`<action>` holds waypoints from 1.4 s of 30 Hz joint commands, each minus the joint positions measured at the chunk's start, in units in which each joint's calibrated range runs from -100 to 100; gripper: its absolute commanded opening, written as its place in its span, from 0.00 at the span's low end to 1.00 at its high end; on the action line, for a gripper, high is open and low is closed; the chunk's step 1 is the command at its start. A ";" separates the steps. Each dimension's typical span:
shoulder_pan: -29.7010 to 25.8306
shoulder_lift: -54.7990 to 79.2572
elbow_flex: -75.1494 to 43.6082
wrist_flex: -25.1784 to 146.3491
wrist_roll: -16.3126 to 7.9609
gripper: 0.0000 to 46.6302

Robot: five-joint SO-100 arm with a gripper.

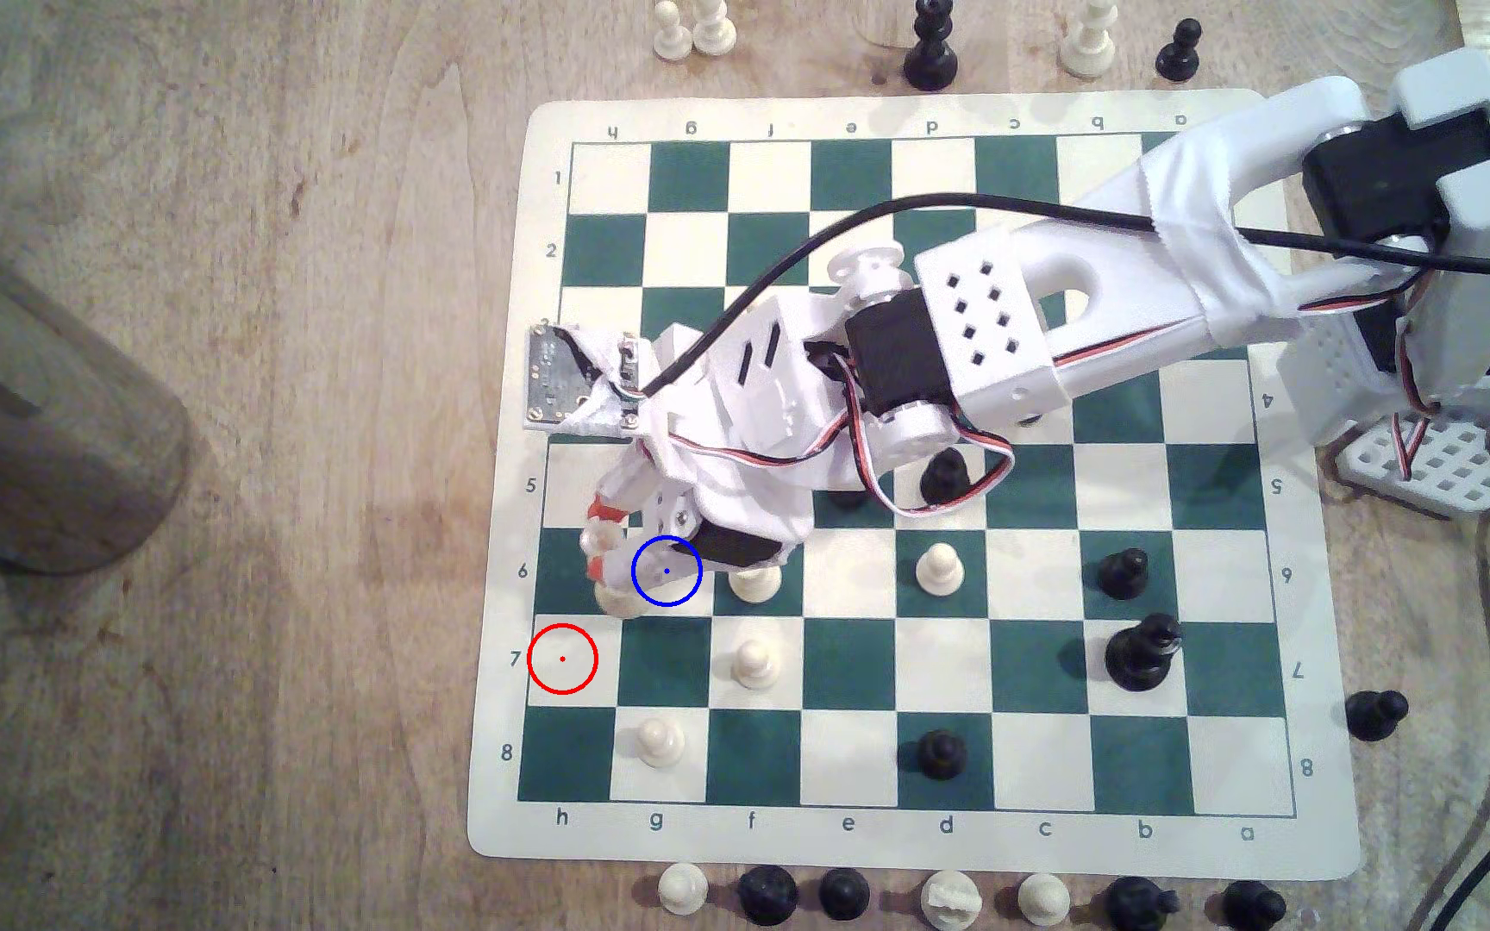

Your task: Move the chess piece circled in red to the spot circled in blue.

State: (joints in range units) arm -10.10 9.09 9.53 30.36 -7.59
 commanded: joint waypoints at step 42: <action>1.46 -5.61 3.97 -2.27 1.12 0.01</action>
State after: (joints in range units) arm -8.26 9.01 14.05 29.40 -6.62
